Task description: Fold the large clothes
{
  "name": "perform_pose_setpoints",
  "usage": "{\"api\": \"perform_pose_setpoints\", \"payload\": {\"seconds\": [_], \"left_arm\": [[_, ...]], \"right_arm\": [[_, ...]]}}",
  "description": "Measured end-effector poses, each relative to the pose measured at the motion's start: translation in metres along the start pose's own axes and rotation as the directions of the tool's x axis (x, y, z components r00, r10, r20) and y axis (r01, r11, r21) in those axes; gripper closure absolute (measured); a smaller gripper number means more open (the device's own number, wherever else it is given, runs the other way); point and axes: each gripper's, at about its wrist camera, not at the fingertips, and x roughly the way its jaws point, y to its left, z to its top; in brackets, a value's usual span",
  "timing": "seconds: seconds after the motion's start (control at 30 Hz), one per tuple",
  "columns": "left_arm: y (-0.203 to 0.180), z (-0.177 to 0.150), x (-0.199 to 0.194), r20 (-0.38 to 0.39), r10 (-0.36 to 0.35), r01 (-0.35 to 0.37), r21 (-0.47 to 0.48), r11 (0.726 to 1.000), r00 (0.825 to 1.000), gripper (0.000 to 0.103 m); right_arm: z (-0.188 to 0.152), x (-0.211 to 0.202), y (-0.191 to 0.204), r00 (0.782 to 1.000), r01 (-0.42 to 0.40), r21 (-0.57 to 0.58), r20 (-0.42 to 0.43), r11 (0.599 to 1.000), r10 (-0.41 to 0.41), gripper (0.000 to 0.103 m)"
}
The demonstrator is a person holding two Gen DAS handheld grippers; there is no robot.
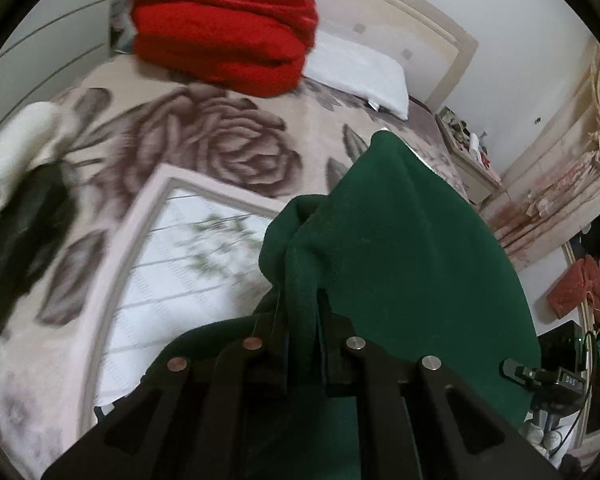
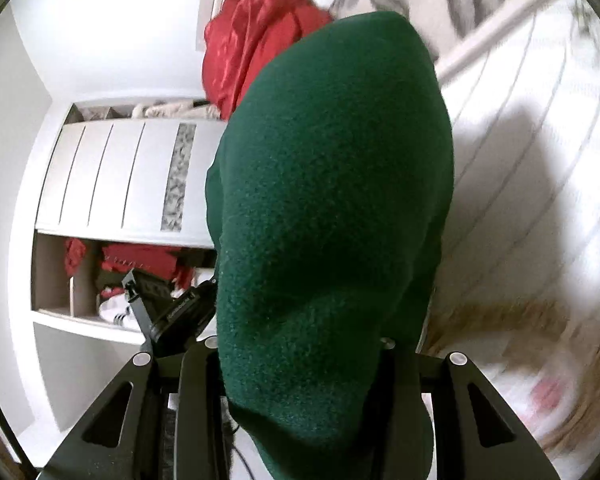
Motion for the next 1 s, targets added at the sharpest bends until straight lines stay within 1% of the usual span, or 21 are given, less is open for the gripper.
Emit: {"api": "perform_pose_setpoints", "payload": {"seconds": [0.1,0.17,0.3,0.33,0.4,0.5,0.53,0.57,0.6,0.63,0.67,0.7,0.73,0.77,0.8,0.83,0.87,0.9,0.93,0.97,1.0], "left_arm": [[-0.021,0.008,0.057,-0.043,-0.022,0.021,-0.005,1.0,0.999,0.096],[-0.036,0.005,0.103,-0.097,-0.023,0.024,0.007,1.0,0.995,0.095],[-0.052,-0.012,0.176,-0.195,0.01,-0.002,0.042,0.999,0.981,0.095],[-0.053,-0.016,0.183,-0.2,0.015,-0.005,0.052,0.999,0.98,0.095],[-0.055,-0.022,0.194,-0.205,0.008,0.003,0.055,0.998,0.979,0.094],[-0.054,-0.024,0.199,-0.215,0.029,-0.021,0.041,0.999,0.976,0.088],[-0.053,-0.023,0.197,-0.217,0.038,-0.031,0.034,0.999,0.975,0.084],[-0.053,-0.022,0.194,-0.222,0.058,-0.053,0.028,0.998,0.973,0.082],[-0.054,-0.023,0.191,-0.226,0.066,-0.061,0.026,0.998,0.972,0.082],[-0.055,-0.024,0.186,-0.222,0.08,-0.076,0.03,0.997,0.972,0.082],[-0.059,-0.026,0.18,-0.21,0.101,-0.095,0.039,0.995,0.972,0.082],[-0.064,-0.027,0.172,-0.19,0.118,-0.11,0.053,0.992,0.975,0.08],[-0.07,-0.029,0.162,-0.154,0.138,-0.128,0.075,0.989,0.978,0.071],[-0.077,-0.032,0.15,-0.124,0.156,-0.145,0.097,0.985,0.98,0.047],[-0.082,-0.034,0.143,-0.107,0.166,-0.155,0.11,0.982,0.98,0.033],[-0.088,-0.038,0.132,-0.079,0.18,-0.169,0.123,0.978,0.981,0.016],[-0.094,-0.043,0.119,-0.042,0.187,-0.18,0.133,0.975,0.981,0.012],[-0.099,-0.046,0.107,-0.015,0.198,-0.193,0.143,0.971,0.98,0.01],[-0.103,-0.048,0.098,-0.001,0.207,-0.204,0.148,0.968,0.978,0.003],[-0.108,-0.051,0.085,0.016,0.208,-0.208,0.15,0.967,0.978,0.0],[-0.111,-0.053,0.075,0.033,0.202,-0.204,0.148,0.968,0.979,0.0]], "right_arm": [[0.052,-0.013,-0.044,0.999,0.013,0.023,0.03,1.0,-0.013,0.065],[0.075,-0.017,-0.072,0.998,0.039,0.058,0.05,0.998,-0.042,0.065],[0.113,-0.026,-0.146,0.987,0.153,0.138,0.023,0.979,-0.157,0.065],[0.117,-0.027,-0.156,0.984,0.171,0.144,0.017,0.975,-0.176,0.064],[0.124,-0.029,-0.168,0.986,0.162,0.144,0.008,0.976,-0.165,0.063],[0.137,-0.029,-0.169,0.98,0.196,0.122,-0.009,0.973,-0.196,0.057],[0.14,-0.028,-0.169,0.975,0.224,0.121,-0.024,0.967,-0.223,0.051],[0.143,-0.028,-0.168,0.963,0.27,0.104,-0.039,0.957,-0.267,0.045],[0.135,-0.025,-0.167,0.946,0.322,0.08,-0.051,0.943,-0.319,0.04],[0.137,-0.023,-0.16,0.92,0.392,0.058,-0.056,0.918,-0.389,0.032],[0.138,-0.023,-0.154,0.898,0.439,0.046,-0.057,0.897,-0.436,0.031],[0.138,-0.02,-0.145,0.866,0.499,0.022,-0.056,0.866,-0.498,0.027],[0.137,-0.019,-0.136,0.83,0.557,-0.003,-0.046,0.831,-0.556,0.017],[0.135,-0.017,-0.119,0.742,0.669,-0.049,-0.01,0.742,-0.67,0.013],[0.13,-0.013,-0.103,0.666,0.744,-0.088,0.03,0.662,-0.745,0.012],[0.125,-0.01,-0.087,0.585,0.809,-0.122,0.075,0.575,-0.807,0.009],[0.118,-0.007,-0.069,0.518,0.853,-0.148,0.121,0.501,-0.847,0.001],[0.109,-0.004,-0.055,0.475,0.877,-0.168,0.156,0.451,-0.866,0.0],[0.102,-0.001,-0.04,0.436,0.896,-0.179,0.188,0.406,-0.88,0.0],[0.095,-0.003,-0.028,0.4,0.912,-0.185,0.219,0.365,-0.89,0.0],[0.082,-0.008,-0.02,0.373,0.924,-0.189,0.25,0.333,-0.893,0.0]]}}
